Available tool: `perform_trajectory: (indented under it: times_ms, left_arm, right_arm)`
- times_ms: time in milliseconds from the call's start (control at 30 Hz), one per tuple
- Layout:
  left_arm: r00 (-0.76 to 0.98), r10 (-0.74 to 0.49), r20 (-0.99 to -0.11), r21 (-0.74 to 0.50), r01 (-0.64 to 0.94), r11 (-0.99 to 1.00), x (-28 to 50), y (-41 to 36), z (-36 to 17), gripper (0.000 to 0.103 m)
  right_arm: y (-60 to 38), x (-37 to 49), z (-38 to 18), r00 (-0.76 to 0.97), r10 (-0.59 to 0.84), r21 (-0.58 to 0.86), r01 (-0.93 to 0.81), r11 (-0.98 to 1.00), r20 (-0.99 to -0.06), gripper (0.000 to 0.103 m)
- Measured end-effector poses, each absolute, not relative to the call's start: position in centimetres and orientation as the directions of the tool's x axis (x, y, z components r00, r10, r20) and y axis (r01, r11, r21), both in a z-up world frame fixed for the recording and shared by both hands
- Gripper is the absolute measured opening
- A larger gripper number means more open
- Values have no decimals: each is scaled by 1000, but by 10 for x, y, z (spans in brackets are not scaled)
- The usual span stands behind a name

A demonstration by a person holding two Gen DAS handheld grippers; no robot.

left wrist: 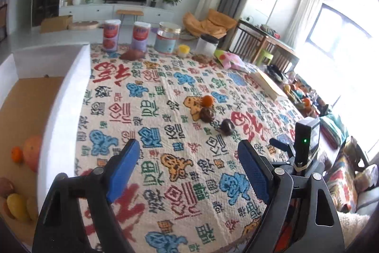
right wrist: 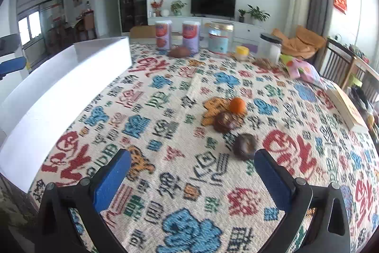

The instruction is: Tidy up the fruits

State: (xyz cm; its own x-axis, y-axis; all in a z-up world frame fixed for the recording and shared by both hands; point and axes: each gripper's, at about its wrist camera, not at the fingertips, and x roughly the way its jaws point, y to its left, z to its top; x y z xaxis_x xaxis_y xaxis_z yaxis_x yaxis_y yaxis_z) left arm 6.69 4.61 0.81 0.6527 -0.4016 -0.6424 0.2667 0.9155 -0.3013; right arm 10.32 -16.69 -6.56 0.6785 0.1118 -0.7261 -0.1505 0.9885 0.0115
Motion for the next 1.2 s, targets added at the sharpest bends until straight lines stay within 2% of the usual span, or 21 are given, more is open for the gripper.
perform_trajectory:
  times_ms: [67, 133, 200, 300, 467, 633, 800, 1200]
  left_arm:
    - [619, -404, -673, -278, 294, 914, 81, 11, -18, 86]
    - [640, -324, -696, -174, 288, 942, 96, -16, -41, 86]
    - [676, -235, -699, -76, 257, 964, 109, -28, -59, 86]
    - [675, -185, -714, -45, 219, 975, 130, -29, -82, 86]
    - [623, -159, -766, -52, 187, 981, 146, -31, -106, 86]
    - [611, -167, -774, -96, 149, 984, 152, -22, -110, 87]
    - [602, -92, -793, 10, 163, 987, 154, -40, -114, 92]
    - [599, -94, -795, 5, 161, 987, 154, -38, -113, 94]
  right_arm:
    - [-217, 113, -83, 641, 23, 32, 3, 999, -767, 103]
    - [-257, 122, -93, 591, 4, 102, 133, 986, -806, 103]
    - [-276, 128, -97, 565, -39, 73, 175, 982, -824, 103]
    - [-285, 133, -102, 575, -83, 47, 208, 977, -814, 103]
    - [-293, 131, -102, 588, -44, 111, 225, 968, -808, 103]
    - [-288, 131, -103, 581, -63, 82, 221, 972, -811, 103]
    - [-288, 132, -105, 576, -66, 75, 219, 973, -815, 103]
    - [-283, 133, -107, 557, -92, 36, 214, 976, -825, 103]
